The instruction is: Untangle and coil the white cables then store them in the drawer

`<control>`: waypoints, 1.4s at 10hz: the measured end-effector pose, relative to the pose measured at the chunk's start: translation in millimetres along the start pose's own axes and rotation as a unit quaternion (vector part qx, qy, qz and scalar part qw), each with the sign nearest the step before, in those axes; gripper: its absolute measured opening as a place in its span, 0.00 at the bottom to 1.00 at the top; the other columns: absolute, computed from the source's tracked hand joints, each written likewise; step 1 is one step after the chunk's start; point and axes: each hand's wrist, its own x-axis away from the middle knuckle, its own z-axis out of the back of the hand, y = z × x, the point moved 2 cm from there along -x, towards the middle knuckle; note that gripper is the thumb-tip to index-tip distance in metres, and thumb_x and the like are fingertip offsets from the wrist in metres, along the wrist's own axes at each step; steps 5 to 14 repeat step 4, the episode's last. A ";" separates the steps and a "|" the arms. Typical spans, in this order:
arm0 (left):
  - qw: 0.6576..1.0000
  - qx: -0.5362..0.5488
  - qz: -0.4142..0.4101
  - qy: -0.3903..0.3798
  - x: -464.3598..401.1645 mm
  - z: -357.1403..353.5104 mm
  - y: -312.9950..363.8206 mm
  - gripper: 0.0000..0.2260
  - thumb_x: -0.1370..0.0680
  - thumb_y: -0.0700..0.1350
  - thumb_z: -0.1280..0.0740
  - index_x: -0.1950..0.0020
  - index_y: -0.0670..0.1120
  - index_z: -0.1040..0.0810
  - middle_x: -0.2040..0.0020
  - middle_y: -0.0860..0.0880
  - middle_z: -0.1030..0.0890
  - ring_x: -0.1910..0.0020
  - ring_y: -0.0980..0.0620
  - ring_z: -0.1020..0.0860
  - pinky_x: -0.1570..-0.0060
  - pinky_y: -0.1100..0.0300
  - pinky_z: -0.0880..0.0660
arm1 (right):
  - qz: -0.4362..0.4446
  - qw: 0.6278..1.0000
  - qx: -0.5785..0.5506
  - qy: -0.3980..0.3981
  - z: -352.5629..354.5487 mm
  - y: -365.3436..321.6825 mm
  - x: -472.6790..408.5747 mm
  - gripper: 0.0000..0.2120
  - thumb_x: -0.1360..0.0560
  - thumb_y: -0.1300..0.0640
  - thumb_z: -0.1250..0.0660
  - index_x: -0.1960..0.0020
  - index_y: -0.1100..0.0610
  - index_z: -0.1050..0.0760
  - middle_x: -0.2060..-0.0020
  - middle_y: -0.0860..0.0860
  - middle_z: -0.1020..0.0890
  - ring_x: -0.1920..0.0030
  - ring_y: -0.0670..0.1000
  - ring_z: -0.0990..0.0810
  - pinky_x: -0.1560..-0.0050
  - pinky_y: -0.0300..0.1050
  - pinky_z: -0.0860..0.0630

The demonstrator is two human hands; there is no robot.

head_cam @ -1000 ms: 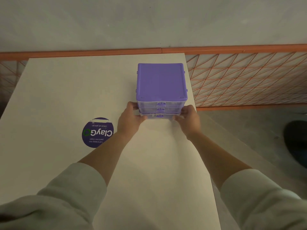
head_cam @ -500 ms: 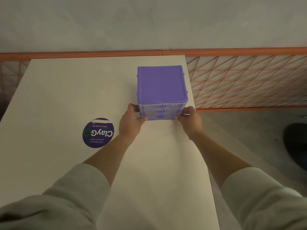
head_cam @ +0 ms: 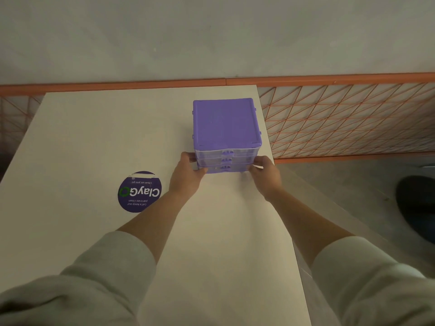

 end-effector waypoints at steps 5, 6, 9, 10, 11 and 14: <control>0.993 0.013 0.025 -0.118 16.5 17.2 -6.6 0.24 0.22 0.47 0.32 0.28 0.49 0.34 0.38 0.52 0.24 0.36 0.48 0.25 0.43 0.59 0.31 | -0.010 0.990 0.139 -0.029 -13.2 -18.4 36.7 0.21 0.18 0.49 0.45 0.28 0.56 0.33 0.38 0.56 0.23 0.50 0.57 0.22 0.66 0.40 0.30; 0.993 0.013 0.025 -0.118 16.5 17.2 -6.6 0.24 0.22 0.47 0.32 0.28 0.49 0.34 0.38 0.52 0.24 0.36 0.48 0.25 0.43 0.59 0.31 | -0.010 0.990 0.139 -0.029 -13.2 -18.4 36.7 0.21 0.18 0.49 0.45 0.28 0.56 0.33 0.38 0.56 0.23 0.50 0.57 0.22 0.66 0.40 0.30; 0.993 0.013 0.025 -0.118 16.5 17.2 -6.6 0.24 0.22 0.47 0.32 0.28 0.49 0.34 0.38 0.52 0.24 0.36 0.48 0.25 0.43 0.59 0.31 | -0.010 0.990 0.139 -0.029 -13.2 -18.4 36.7 0.21 0.18 0.49 0.45 0.28 0.56 0.33 0.38 0.56 0.23 0.50 0.57 0.22 0.66 0.40 0.30; 0.993 0.013 0.025 -0.118 16.5 17.2 -6.6 0.24 0.22 0.47 0.32 0.28 0.49 0.34 0.38 0.52 0.24 0.36 0.48 0.25 0.43 0.59 0.31 | -0.010 0.990 0.139 -0.029 -13.2 -18.4 36.7 0.21 0.18 0.49 0.45 0.28 0.56 0.33 0.38 0.56 0.23 0.50 0.57 0.22 0.66 0.40 0.30; 0.993 0.013 0.025 -0.118 16.5 17.2 -6.6 0.24 0.22 0.47 0.32 0.28 0.49 0.34 0.38 0.52 0.24 0.36 0.48 0.25 0.43 0.59 0.31 | -0.010 0.990 0.139 -0.029 -13.2 -18.4 36.7 0.21 0.18 0.49 0.45 0.28 0.56 0.33 0.38 0.56 0.23 0.50 0.57 0.22 0.66 0.40 0.30; 0.993 0.013 0.025 -0.118 16.5 17.2 -6.6 0.24 0.22 0.47 0.32 0.28 0.49 0.34 0.38 0.52 0.24 0.36 0.48 0.25 0.43 0.59 0.31 | -0.010 0.990 0.139 -0.029 -13.2 -18.4 36.7 0.21 0.18 0.49 0.45 0.28 0.56 0.33 0.38 0.56 0.23 0.50 0.57 0.22 0.66 0.40 0.30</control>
